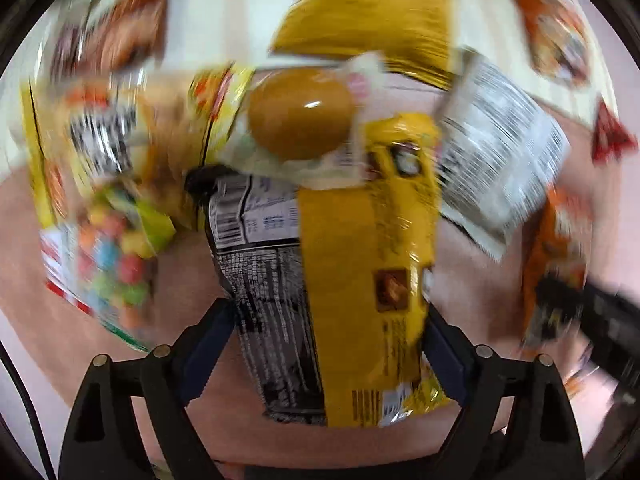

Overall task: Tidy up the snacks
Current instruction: 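Grasp the black-yellow bag with left tool while right tool grasps orange panda bag, then carry both bags into the cardboard box and open both tools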

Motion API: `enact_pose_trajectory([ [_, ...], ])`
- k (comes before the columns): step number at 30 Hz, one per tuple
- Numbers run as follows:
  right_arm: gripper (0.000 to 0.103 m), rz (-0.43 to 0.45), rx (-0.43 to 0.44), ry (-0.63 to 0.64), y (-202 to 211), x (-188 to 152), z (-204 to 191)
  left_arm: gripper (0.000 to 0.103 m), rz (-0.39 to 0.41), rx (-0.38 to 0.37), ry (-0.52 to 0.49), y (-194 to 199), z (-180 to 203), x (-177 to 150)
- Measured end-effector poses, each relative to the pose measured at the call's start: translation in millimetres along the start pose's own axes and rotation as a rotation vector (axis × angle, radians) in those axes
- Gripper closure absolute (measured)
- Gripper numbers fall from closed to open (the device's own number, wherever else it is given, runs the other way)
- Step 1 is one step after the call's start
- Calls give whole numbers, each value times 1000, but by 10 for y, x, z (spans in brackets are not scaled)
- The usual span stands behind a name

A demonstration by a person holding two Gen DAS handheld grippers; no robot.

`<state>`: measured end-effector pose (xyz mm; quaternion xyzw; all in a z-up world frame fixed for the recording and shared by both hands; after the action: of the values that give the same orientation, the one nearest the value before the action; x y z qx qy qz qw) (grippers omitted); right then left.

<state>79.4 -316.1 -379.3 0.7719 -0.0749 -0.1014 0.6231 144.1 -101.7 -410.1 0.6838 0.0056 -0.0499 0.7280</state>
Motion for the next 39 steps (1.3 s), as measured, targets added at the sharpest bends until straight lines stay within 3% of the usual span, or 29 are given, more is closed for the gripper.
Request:
enact_pose_trajectory([
  [2, 49, 0, 17, -23, -39, -16, -21, 10, -29, -56, 107, -112, -124, -27],
  [4, 49, -3, 29, -56, -78, -19, -28, 9, -21, -71, 141, -175, -178, -56],
  [10, 48, -13, 29, -102, -147, -22, -43, 16, 21, -2, 69, -138, 115, -77],
  [14, 54, 7, 4, -84, -121, -57, -58, 18, 54, 11, 62, -1, 207, -191],
  [20, 58, 29, 37, -86, 49, -246, -184, 18, 103, -3, 26, 432, 380, -474],
  [25, 58, 83, 56, -76, 285, -374, -306, 18, 167, -29, -18, 1071, 383, -643],
  [33, 60, 199, 189, -35, 1007, -185, -718, 18, 326, -104, 5, 2139, 289, -241],
  [39, 60, 347, 293, 61, 1750, 497, -1137, 18, 434, -105, 43, 2422, 228, 673],
])
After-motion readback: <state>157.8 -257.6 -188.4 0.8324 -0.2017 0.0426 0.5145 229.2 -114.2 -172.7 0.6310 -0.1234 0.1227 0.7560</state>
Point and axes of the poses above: each gripper's, at about its wrist camera, not at the fingertips, and y roughly against the way its jaws point, z to its right, x to its top, the point moved 6 cm from there along -y, roughly the way its jaws point, and after that the axes turned 9 degrees about z, right-handed, at the moved point
